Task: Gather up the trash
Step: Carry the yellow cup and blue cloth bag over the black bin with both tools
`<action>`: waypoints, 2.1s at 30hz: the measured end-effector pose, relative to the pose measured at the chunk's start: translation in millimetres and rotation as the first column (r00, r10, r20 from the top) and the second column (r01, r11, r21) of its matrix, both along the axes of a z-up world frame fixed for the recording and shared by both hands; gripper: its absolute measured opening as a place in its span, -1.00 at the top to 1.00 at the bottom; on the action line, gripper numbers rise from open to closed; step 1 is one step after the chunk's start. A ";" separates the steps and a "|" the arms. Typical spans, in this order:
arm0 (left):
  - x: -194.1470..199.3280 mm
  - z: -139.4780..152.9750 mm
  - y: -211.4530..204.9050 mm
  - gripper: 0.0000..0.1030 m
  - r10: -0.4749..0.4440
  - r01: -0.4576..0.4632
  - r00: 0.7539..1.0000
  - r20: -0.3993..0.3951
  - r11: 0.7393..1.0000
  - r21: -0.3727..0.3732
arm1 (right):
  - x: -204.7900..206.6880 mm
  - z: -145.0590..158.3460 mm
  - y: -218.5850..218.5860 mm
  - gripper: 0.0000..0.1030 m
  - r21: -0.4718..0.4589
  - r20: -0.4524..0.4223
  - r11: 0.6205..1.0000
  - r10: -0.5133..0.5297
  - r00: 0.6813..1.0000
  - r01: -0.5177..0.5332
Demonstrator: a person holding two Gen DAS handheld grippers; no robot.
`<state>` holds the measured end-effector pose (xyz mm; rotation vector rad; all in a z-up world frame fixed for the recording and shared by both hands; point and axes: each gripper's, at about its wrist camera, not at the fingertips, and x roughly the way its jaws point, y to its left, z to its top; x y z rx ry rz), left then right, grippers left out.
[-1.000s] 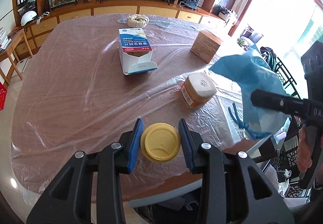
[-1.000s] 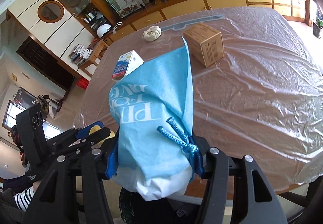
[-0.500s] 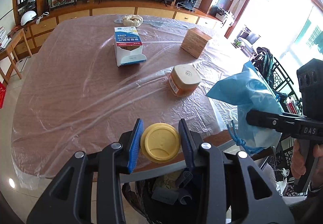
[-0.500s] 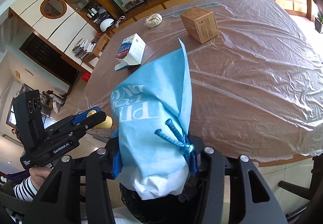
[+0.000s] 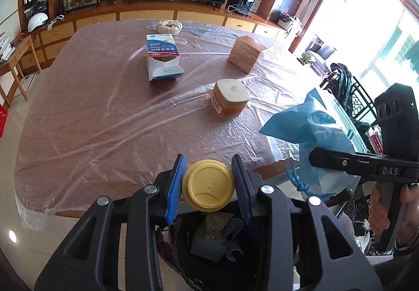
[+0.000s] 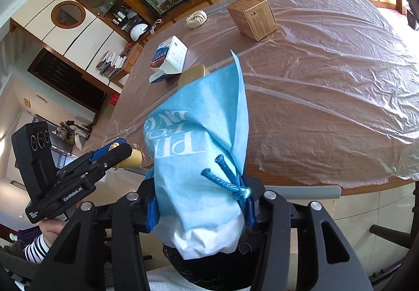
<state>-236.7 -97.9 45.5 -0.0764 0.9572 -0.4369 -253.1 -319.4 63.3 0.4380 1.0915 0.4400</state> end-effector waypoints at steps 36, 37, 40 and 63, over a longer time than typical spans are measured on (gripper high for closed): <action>-77.8 -11.2 -27.0 0.26 -0.105 0.107 0.994 -0.034 0.994 0.039 | -76.0 -10.8 7.5 0.09 -0.074 -0.055 0.983 0.164 0.985 -0.168; -79.3 -12.8 -27.0 0.26 -0.105 0.106 0.994 -0.037 0.994 0.041 | -77.4 -12.8 8.4 0.09 -0.078 -0.059 0.982 0.169 0.984 -0.173; -81.1 -16.3 -26.9 0.26 -0.102 0.104 0.994 -0.043 0.994 0.042 | -81.0 -17.2 10.6 0.09 -0.087 -0.068 0.979 0.177 0.982 -0.182; -84.2 -46.8 -35.7 0.26 -0.094 0.101 0.992 -0.088 0.992 0.077 | -83.8 -54.5 29.2 0.09 -0.171 -0.152 0.954 0.222 0.963 -0.247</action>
